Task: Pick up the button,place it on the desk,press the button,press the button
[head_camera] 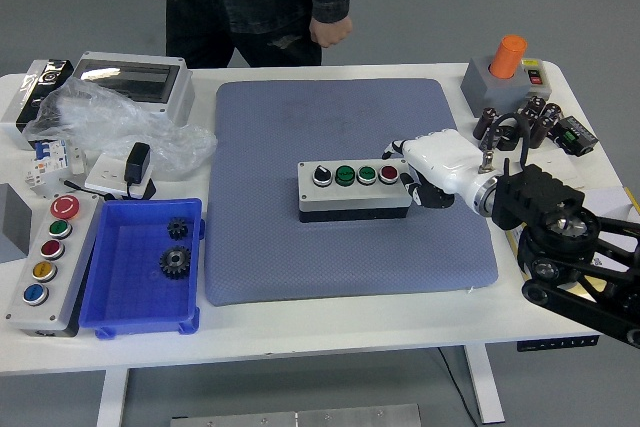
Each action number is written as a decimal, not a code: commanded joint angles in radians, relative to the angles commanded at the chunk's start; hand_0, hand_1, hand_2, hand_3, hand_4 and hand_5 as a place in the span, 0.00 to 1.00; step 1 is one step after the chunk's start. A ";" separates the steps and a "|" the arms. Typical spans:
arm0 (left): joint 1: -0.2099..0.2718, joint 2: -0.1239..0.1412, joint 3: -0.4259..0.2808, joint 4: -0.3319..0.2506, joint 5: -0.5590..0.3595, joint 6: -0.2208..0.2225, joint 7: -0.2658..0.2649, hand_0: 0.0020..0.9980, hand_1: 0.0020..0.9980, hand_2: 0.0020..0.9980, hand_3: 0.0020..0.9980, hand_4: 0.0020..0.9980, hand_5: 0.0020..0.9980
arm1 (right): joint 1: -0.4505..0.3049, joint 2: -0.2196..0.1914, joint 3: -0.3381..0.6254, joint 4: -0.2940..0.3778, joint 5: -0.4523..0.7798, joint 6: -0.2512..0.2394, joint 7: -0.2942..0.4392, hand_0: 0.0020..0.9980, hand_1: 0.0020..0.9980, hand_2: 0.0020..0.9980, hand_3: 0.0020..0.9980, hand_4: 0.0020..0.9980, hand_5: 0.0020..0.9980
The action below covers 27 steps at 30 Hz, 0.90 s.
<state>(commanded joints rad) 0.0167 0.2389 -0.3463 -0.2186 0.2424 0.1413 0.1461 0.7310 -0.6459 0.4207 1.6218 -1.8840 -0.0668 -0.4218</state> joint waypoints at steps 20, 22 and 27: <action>0.008 -0.004 0.004 0.002 -0.008 -0.001 0.001 0.66 0.69 0.61 0.64 0.62 0.36 | -0.158 0.055 0.276 -0.050 0.247 -0.162 0.247 0.75 0.72 0.77 0.87 0.93 0.43; 0.008 -0.005 0.003 0.002 -0.008 -0.001 0.001 0.66 0.69 0.61 0.64 0.62 0.36 | -0.181 0.079 0.301 -0.073 0.296 -0.169 0.286 0.90 0.87 0.94 1.00 1.00 0.63; 0.008 -0.006 0.002 0.001 -0.008 -0.001 0.001 0.66 0.69 0.61 0.64 0.62 0.36 | -0.221 0.118 0.341 -0.115 0.397 -0.182 0.362 0.90 0.87 0.94 1.00 1.00 0.63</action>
<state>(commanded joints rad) 0.0244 0.2332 -0.3441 -0.2175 0.2340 0.1405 0.1471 0.5102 -0.5280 0.7617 1.5064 -1.4866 -0.2487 -0.0594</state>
